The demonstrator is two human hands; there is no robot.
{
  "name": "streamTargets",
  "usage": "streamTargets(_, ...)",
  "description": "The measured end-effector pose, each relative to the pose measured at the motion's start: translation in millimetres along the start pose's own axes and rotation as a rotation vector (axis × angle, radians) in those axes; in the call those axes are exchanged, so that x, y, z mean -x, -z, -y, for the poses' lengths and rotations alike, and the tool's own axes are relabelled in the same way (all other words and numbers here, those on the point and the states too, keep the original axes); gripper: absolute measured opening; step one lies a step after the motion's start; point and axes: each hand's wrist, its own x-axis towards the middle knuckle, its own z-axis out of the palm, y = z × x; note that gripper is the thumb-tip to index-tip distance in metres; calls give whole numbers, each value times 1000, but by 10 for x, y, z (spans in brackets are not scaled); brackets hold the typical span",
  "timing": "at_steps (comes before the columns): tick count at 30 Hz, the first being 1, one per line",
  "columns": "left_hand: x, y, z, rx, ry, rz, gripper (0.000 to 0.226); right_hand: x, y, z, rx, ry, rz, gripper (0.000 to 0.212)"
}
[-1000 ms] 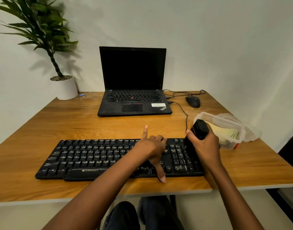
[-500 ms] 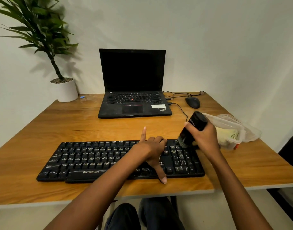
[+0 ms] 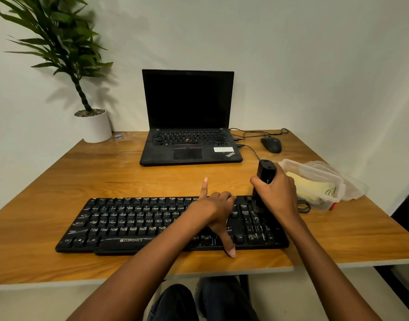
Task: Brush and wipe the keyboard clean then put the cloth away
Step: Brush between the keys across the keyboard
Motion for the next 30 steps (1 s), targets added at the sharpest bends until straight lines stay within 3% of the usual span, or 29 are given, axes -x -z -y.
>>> streamTargets(4, -4, -14, 5, 4, 4, -1, 131, 184, -78, -38, -45, 68, 6, 17)
streamTargets(9, 2, -9, 7, 14, 4, 1, 130, 73, -2, -31, -85, -40, -17, 16)
streamTargets(18, 7, -9, 2, 15, 4, 2, 130, 152, -35, -63, -44, 141, -47, 19)
streamTargets(22, 10, -10, 15, 21, 5, 1, 130, 165, -28, -100, -41, 41, -28, 17)
streamTargets(25, 11, -12, 4, 13, 6, 8, 131, 128, -28, -63, 2, 80, -80, 19)
streamTargets(30, 6, -23, 21, 24, 3, 3, 132, 110, -4, -84, -54, -34, -6, 18)
